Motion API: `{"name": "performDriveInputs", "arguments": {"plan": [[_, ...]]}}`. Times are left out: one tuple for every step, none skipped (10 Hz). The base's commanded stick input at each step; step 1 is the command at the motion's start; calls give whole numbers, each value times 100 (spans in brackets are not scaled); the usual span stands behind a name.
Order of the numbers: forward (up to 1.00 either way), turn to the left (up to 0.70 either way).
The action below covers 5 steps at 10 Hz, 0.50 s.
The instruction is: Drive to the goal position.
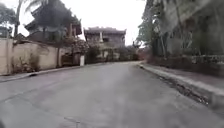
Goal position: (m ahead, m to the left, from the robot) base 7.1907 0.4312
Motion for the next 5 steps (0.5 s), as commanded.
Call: {"name": "performDriveInputs", "arguments": {"plan": [[100,-34],[100,-34],[100,-31],[100,6],[100,6]]}}
